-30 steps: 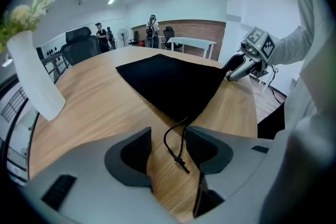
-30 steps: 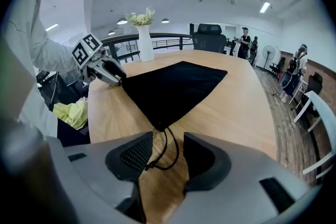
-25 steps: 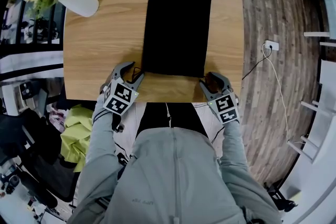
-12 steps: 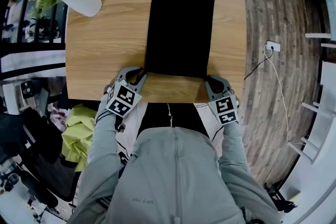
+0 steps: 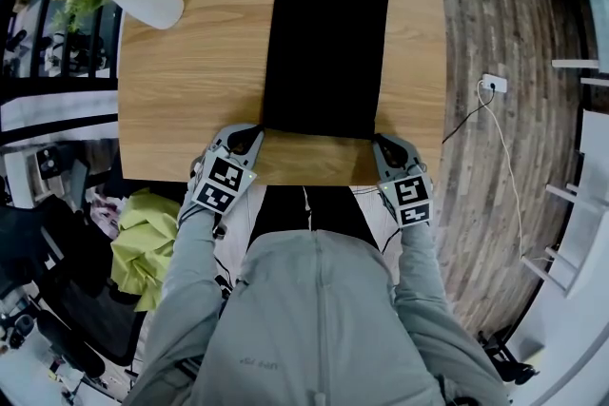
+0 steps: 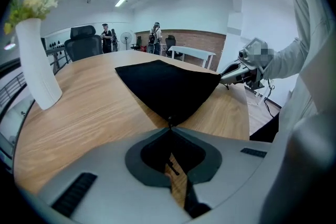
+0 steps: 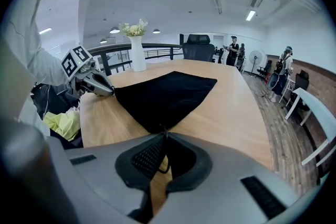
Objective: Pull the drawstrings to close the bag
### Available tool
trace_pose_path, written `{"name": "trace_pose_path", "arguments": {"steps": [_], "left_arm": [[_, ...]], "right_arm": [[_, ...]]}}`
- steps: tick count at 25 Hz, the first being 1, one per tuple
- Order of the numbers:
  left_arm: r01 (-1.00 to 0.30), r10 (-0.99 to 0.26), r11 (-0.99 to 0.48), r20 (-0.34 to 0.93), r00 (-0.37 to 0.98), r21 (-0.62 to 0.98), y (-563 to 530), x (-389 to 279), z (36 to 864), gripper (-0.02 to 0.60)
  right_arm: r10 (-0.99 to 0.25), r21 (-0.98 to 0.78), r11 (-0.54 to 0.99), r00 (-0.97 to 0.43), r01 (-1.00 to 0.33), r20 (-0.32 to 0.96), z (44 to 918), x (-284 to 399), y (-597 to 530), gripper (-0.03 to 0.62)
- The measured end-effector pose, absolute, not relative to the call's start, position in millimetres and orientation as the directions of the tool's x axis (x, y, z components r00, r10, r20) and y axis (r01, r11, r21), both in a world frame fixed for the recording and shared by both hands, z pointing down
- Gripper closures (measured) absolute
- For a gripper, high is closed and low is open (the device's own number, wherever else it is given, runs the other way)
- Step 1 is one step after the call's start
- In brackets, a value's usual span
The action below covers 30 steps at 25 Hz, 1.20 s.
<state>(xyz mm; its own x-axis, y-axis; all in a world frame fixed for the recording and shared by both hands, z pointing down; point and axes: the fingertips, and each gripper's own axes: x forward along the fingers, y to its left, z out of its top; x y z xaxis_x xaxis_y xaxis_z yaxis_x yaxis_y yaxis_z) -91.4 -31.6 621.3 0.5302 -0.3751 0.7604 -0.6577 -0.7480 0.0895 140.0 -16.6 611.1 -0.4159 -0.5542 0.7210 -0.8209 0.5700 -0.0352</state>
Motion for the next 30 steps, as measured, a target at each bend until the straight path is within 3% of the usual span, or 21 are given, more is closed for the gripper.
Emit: {"name": "trace_pose_path", "arguments": {"steps": [9, 17, 30], "left_arm": [[-0.748, -0.499, -0.660, 0.701, 0.510, 0.074, -56.9, -95.6, 592.2, 0.554], [-0.831, -0.649, -0.556, 0.619, 0.442, 0.011, -91.3, -106.4, 535.7, 0.554], [-0.909, -0.830, -0.409, 0.443, 0.338, -0.074, -127.3, -110.9, 433.8, 0.554]], "right_arm": [[-0.649, -0.029, 0.515, -0.411, -0.857, 0.640, 571.2, 144.5, -43.2, 0.571], [-0.759, -0.054, 0.476, -0.441, -0.878, 0.480, 498.7, 144.7, -82.3, 0.571], [-0.859, 0.042, 0.444, -0.412, -0.895, 0.303, 409.6, 154.4, -121.3, 0.572]]}}
